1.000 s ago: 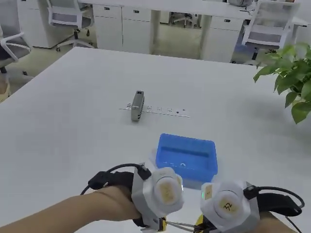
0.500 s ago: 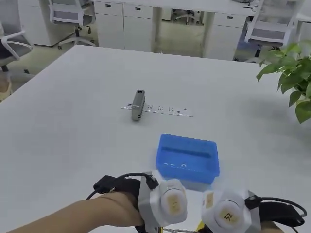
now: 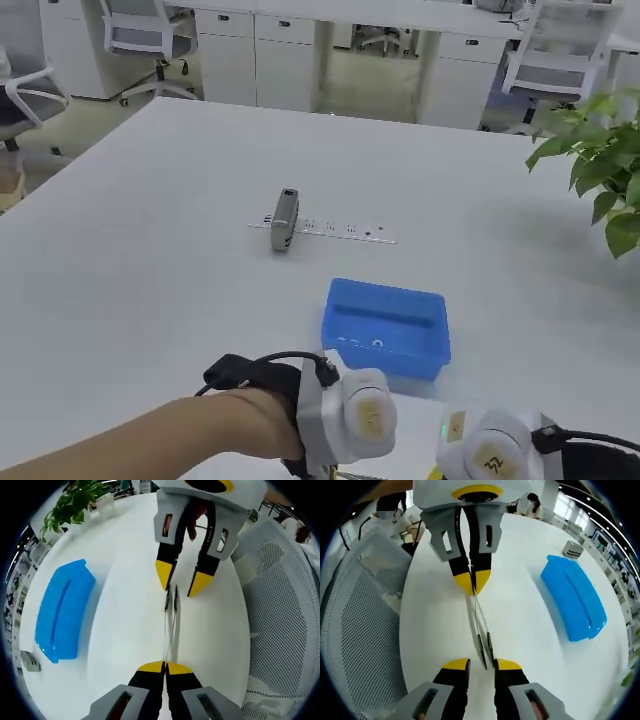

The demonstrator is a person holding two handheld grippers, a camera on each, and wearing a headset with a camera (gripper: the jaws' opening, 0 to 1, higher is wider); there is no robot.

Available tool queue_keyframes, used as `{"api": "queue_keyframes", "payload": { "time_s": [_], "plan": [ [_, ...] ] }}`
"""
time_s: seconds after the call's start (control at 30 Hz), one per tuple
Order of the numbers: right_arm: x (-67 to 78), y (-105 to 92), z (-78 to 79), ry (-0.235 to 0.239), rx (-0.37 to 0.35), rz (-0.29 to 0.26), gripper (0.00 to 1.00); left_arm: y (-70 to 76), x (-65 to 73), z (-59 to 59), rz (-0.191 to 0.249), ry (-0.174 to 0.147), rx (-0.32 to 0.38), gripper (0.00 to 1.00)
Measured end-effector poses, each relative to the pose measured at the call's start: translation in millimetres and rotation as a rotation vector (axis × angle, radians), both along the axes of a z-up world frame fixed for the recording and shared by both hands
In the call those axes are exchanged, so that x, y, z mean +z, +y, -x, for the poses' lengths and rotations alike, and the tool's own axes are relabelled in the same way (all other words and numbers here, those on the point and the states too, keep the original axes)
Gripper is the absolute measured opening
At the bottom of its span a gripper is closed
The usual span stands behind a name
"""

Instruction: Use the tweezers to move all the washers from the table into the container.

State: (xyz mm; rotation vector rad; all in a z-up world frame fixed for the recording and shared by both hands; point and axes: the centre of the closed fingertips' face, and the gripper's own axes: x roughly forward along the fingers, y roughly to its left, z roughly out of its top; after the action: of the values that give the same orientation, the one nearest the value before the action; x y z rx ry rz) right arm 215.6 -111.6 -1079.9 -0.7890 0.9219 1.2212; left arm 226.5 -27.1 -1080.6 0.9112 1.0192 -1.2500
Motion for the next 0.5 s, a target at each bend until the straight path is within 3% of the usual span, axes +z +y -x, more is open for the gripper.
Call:
{"api": "queue_keyframes", "payload": {
  "time_s": [0.17, 0.5],
  "plan": [
    [-0.2, -11.8, 2.1, -0.007, -0.043, 0.012, 0.18, 0.1, 0.6, -0.8, -0.02, 0.019, 0.033, 0.0],
    [0.4, -26.4, -3.4, -0.031, -0.118, 0.006, 0.22, 0.4, 1.1, 0.8, -0.065, 0.012, 0.013, 0.0]
  ]
}}
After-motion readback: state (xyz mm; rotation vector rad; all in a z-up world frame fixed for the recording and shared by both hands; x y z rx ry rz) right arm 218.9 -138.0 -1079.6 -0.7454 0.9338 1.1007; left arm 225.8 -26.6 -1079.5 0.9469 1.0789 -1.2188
